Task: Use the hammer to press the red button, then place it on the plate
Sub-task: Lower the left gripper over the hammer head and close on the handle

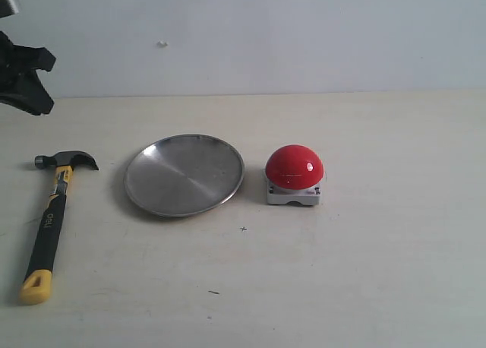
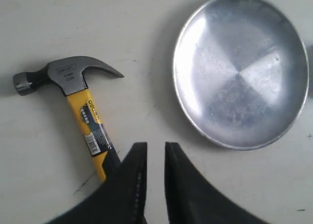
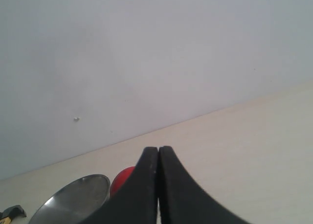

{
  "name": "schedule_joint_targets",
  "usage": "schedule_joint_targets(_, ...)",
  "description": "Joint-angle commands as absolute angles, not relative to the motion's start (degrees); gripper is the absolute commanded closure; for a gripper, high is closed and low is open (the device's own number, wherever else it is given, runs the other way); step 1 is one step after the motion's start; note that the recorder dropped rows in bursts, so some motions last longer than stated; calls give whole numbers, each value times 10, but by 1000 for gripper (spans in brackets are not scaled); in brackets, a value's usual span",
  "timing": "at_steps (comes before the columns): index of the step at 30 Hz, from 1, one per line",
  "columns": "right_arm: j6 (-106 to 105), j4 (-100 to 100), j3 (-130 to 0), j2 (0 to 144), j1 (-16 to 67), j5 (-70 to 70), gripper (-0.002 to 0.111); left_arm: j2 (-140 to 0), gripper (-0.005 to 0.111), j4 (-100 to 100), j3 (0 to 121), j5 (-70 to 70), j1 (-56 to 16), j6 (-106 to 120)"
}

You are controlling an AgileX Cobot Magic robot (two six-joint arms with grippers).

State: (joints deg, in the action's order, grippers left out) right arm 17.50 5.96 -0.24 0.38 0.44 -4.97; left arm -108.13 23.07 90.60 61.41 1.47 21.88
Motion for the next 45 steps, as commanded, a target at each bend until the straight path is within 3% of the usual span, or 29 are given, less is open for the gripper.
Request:
schedule_joint_targets(1, 171, 57, 0, 0, 3, -43, 108, -1090, 80, 152, 908, 592, -17, 113)
schedule_joint_targets(4, 171, 57, 0, 0, 3, -43, 108, -1101, 63, 122, 908, 570, -39, 57)
schedule_joint_targets(6, 171, 56, 0, 0, 3, -43, 108, -1109, 58, 127, 908, 558, -53, 51)
schedule_joint_targets(19, 171, 56, 0, 0, 3, -43, 108, -1228, 60, 38, 1025, 640, -87, -79)
schedule_joint_targets(33, 171, 57, 0, 0, 3, -46, 108, -1278, 60, 0, 1026, 684, -38, -119)
schedule_joint_targets(45, 171, 56, 0, 0, 3, -46, 108, -1310, 60, 12, 1026, 632, -40, -142)
